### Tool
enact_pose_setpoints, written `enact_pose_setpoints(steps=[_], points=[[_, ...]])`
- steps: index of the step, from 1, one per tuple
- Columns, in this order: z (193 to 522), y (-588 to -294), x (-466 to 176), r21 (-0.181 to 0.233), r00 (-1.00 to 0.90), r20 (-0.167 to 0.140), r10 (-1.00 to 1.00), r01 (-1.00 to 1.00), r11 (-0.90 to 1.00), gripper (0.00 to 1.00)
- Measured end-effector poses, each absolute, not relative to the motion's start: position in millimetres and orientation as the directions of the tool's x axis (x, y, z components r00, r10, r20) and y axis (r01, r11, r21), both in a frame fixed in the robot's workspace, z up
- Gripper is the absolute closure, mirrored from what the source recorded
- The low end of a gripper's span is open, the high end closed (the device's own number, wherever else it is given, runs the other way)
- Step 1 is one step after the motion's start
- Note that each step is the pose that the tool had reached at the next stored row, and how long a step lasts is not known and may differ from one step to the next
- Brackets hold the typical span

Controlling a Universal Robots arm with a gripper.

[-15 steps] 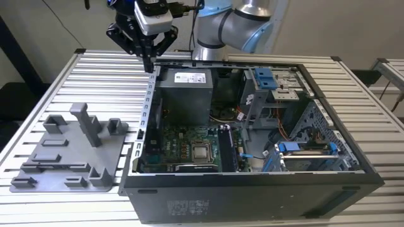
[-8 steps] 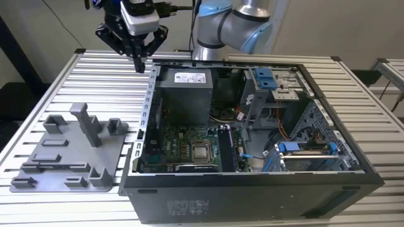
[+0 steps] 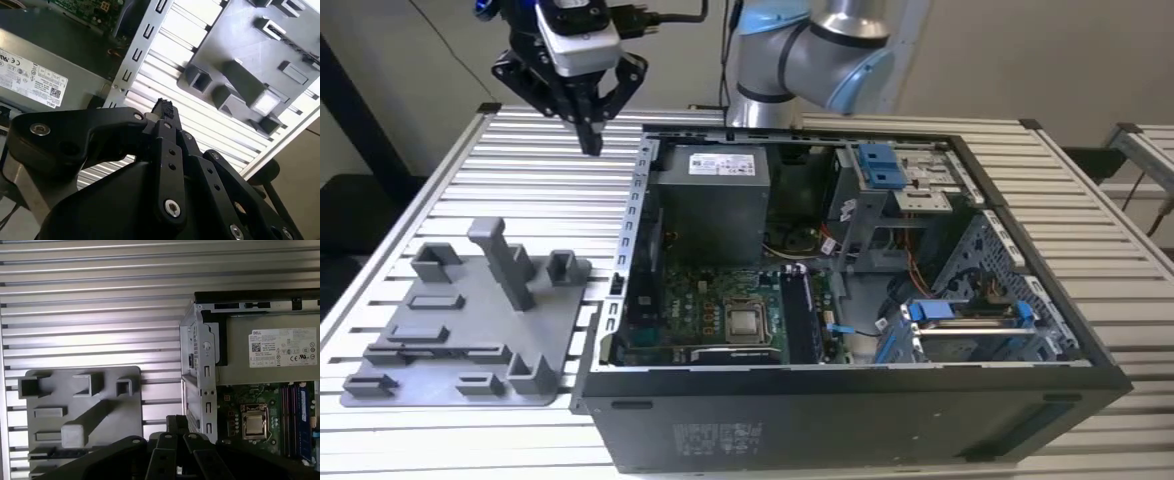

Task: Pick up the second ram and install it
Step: 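Reach for the second ram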

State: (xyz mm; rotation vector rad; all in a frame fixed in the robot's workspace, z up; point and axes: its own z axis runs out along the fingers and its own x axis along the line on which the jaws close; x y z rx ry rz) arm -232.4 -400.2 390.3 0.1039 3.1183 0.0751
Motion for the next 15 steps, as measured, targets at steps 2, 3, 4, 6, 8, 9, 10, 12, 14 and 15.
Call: enact_pose_setpoints(steps=[2, 3, 4, 6, 8, 9, 10, 12, 14, 15], points=[[390.1, -400.7, -238.5, 0.049, -0.998, -0.019, 0.066, 0.065, 0.997, 0.89], [390.0, -401.0, -241.7, 0.049, -0.998, -0.019, 0.066, 0.065, 0.997, 0.89], [389.9, -401.3, -245.1, 0.049, -0.998, -0.019, 0.066, 0.065, 0.997, 0.89], [389.5, -401.9, -251.7, 0.049, -0.998, -0.019, 0.065, 0.064, 0.997, 0.89], [389.2, -402.6, -258.5, 0.049, -0.998, -0.019, 0.064, 0.063, 0.997, 0.89], [389.0, -402.9, -261.8, 0.049, -0.998, -0.019, 0.064, 0.063, 0.997, 0.89], [388.8, -403.2, -265.3, 0.049, -0.998, -0.019, 0.064, 0.063, 0.997, 0.89], [388.5, -404.1, -272.3, 0.049, -0.998, -0.019, 0.063, 0.062, 0.997, 0.89], [388.1, -404.9, -279.8, 0.049, -0.998, -0.019, 0.062, 0.062, 0.997, 0.89], [387.9, -405.3, -283.3, 0.049, -0.998, -0.019, 0.062, 0.061, 0.997, 0.89]])
